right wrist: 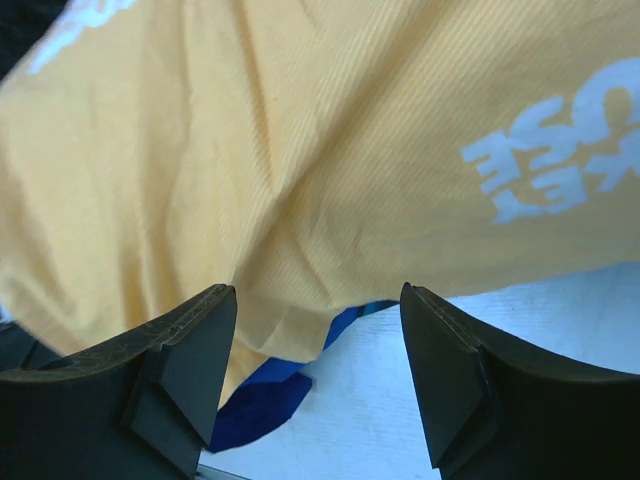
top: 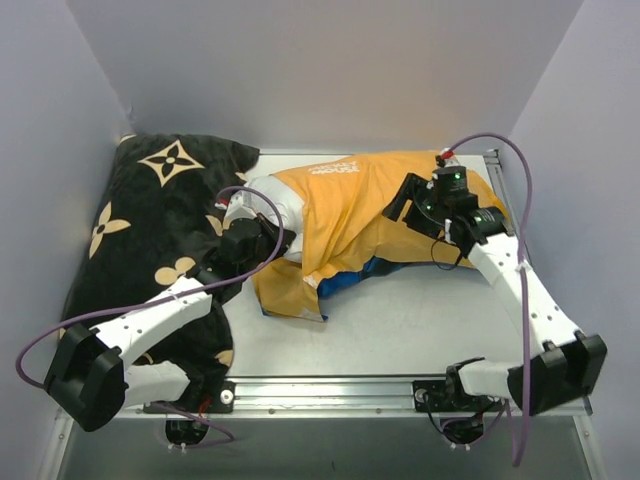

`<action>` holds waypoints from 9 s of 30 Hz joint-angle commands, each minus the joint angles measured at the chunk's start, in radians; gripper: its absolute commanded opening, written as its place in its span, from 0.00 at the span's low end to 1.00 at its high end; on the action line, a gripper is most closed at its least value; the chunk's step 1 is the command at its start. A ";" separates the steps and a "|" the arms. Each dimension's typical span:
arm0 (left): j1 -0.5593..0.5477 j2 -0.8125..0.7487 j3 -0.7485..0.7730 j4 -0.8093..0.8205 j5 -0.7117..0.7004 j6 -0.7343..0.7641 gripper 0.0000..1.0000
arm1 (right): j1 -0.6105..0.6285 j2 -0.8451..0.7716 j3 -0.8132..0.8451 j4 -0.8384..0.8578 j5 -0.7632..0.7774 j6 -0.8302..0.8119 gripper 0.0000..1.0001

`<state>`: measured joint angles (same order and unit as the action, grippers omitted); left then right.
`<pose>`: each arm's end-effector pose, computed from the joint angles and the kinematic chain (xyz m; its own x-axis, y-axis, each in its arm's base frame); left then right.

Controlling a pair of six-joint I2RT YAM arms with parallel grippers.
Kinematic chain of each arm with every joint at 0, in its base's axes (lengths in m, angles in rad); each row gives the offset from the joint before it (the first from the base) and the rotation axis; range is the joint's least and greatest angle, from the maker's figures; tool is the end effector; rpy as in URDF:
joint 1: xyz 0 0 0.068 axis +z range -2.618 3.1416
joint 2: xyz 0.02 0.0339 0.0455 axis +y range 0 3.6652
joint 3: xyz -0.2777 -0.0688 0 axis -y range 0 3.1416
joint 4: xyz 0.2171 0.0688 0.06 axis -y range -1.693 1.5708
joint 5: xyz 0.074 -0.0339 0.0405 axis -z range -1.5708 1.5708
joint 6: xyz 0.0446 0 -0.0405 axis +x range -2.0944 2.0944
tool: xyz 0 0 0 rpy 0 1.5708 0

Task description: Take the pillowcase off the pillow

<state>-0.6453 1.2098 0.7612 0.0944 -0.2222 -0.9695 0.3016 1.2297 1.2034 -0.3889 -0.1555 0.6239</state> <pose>0.2086 -0.1448 0.2925 -0.5043 -0.6271 -0.5936 0.0100 0.6832 -0.7302 0.2402 0.0820 0.3818 -0.5631 0.4293 -0.7062 -0.1230 0.8015 0.5853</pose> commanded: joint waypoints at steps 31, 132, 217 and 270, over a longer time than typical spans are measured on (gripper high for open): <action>-0.010 -0.108 0.237 -0.203 -0.008 0.155 0.00 | 0.040 0.217 0.278 -0.126 0.212 0.011 0.59; -0.648 -0.319 -0.459 -0.338 -0.045 -0.390 0.00 | 0.142 0.884 1.010 -0.513 0.464 -0.385 0.00; 0.128 -0.107 1.256 -0.708 -0.456 0.614 0.00 | -0.436 0.165 0.212 -0.280 0.185 -0.059 0.00; 0.065 0.135 0.807 -0.819 -0.040 0.520 0.04 | 0.223 0.232 0.389 -0.314 0.347 -0.282 0.00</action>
<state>-0.6079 1.2778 1.6600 -0.8268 -0.4072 -0.3901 0.5144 1.4307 1.5589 -0.7170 0.0856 0.3855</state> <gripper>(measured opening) 0.083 0.040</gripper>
